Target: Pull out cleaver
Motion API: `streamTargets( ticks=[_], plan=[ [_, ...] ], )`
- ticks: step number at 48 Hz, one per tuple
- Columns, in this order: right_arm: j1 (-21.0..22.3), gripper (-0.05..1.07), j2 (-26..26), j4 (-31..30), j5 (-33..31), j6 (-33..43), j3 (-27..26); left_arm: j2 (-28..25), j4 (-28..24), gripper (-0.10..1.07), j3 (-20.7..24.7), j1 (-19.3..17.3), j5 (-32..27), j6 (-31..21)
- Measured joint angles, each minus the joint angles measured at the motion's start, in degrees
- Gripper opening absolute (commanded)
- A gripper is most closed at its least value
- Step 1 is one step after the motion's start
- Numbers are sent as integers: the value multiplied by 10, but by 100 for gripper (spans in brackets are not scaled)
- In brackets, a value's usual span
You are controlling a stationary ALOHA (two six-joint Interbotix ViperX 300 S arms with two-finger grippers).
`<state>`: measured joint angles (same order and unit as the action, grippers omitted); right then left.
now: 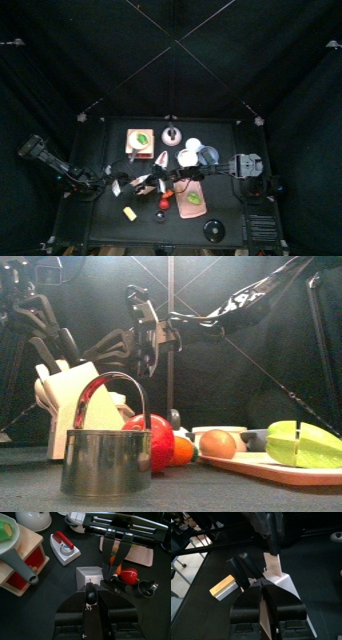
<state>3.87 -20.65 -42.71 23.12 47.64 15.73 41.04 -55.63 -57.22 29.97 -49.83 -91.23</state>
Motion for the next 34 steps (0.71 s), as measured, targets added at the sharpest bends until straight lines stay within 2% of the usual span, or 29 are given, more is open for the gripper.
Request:
streamTargets(
  ticks=[11,19,28,34],
  plan=[
    [0,44,0,0,-1,1,0,5,0,49,0,1,-2,1],
    [1,44,1,2,0,1,0,36,-1,49,0,1,-8,7],
    [2,44,0,3,-4,2,1,78,14,49,4,1,-23,55],
    [2,44,0,4,-8,1,0,94,41,49,16,1,-47,113]
  ],
)
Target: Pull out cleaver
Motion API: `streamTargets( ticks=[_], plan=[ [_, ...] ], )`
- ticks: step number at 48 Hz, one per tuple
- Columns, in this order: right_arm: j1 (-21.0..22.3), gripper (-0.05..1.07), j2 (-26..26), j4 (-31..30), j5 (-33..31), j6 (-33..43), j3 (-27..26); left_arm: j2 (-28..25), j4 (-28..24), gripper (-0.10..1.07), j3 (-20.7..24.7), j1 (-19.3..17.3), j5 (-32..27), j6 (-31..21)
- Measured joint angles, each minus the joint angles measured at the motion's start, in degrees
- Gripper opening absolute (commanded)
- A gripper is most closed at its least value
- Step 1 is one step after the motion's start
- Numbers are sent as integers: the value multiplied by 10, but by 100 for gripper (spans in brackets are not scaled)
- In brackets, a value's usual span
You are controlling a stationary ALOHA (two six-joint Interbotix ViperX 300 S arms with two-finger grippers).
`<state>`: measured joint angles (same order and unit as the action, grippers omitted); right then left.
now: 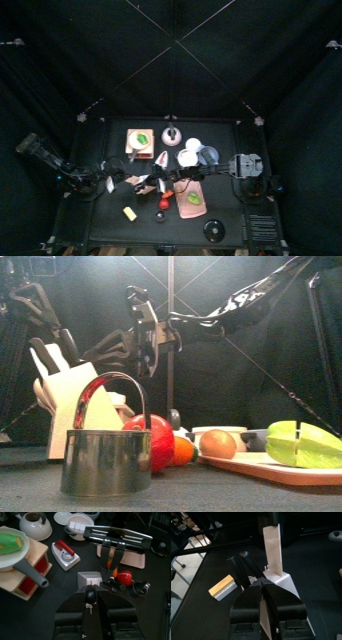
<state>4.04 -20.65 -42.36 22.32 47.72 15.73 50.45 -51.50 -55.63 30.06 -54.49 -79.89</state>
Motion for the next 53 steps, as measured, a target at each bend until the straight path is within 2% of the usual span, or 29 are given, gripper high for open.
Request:
streamTargets(
  ticks=[8,16,26,41,53],
  plan=[
    [-1,44,0,1,-3,1,0,4,40,49,22,0,-28,77],
    [-2,44,-1,4,-3,1,0,8,46,49,43,0,-43,113],
    [-2,44,-1,4,-4,1,-1,32,41,49,71,-3,-59,141],
    [-3,44,0,4,-4,1,-1,42,40,49,76,-4,-62,163],
    [-3,44,2,4,-6,0,-2,43,40,49,76,-4,-58,159]
  ],
)
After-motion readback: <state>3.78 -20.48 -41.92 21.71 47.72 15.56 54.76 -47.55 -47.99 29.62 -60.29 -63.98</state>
